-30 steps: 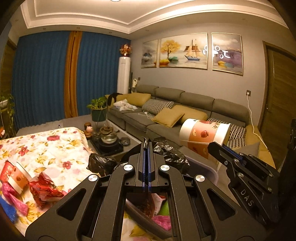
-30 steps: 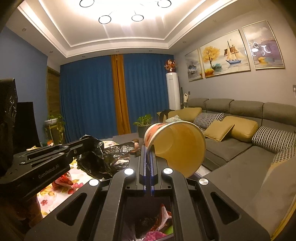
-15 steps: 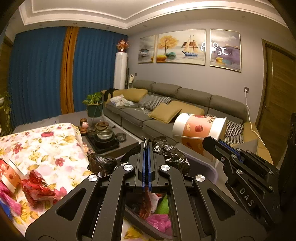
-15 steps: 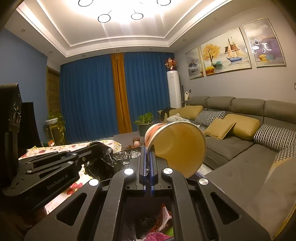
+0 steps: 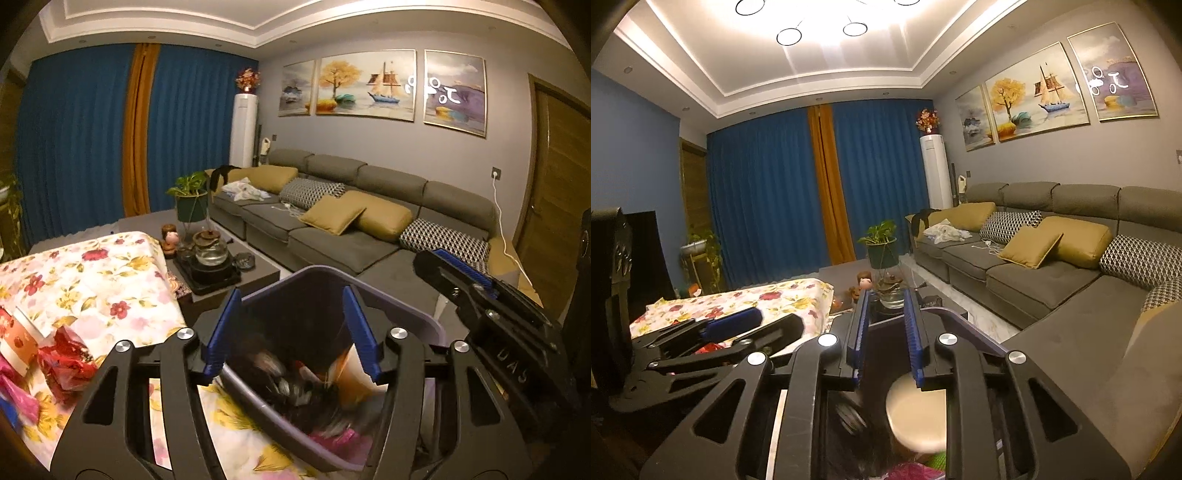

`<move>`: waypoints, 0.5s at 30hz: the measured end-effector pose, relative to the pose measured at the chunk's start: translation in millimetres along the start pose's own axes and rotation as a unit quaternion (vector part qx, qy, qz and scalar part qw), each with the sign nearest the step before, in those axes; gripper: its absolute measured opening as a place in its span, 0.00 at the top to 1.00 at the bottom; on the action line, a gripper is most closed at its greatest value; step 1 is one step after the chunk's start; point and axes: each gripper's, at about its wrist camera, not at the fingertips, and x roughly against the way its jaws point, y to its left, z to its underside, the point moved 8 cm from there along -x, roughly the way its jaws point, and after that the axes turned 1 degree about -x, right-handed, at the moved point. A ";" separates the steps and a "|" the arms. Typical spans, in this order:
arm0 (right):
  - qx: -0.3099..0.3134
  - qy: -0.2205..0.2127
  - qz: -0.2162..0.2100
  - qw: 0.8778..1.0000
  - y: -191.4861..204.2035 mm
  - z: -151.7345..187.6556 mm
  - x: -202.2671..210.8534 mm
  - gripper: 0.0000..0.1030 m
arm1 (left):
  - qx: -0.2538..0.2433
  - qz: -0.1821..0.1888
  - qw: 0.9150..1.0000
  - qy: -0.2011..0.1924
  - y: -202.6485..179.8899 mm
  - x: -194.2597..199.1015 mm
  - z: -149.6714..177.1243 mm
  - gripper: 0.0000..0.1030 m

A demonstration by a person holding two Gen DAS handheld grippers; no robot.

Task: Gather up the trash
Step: 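Open both tools over the grey bin to drop cup and bag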

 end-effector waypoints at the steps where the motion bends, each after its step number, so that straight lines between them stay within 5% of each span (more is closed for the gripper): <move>1: 0.000 0.000 0.001 1.000 -0.2 -0.5 0.2 0.77 | 0.003 -0.005 1.000 0.000 3.0 0.9 0.5 0.38; 7: -0.001 -0.008 0.005 1.000 2.8 -1.7 7.8 0.55 | 0.015 -0.041 0.999 -0.015 23.3 17.9 2.1 0.21; 15: -0.002 -0.009 0.010 1.000 10.7 1.9 11.3 0.37 | 0.029 -0.097 0.995 -0.016 56.9 44.8 14.8 0.16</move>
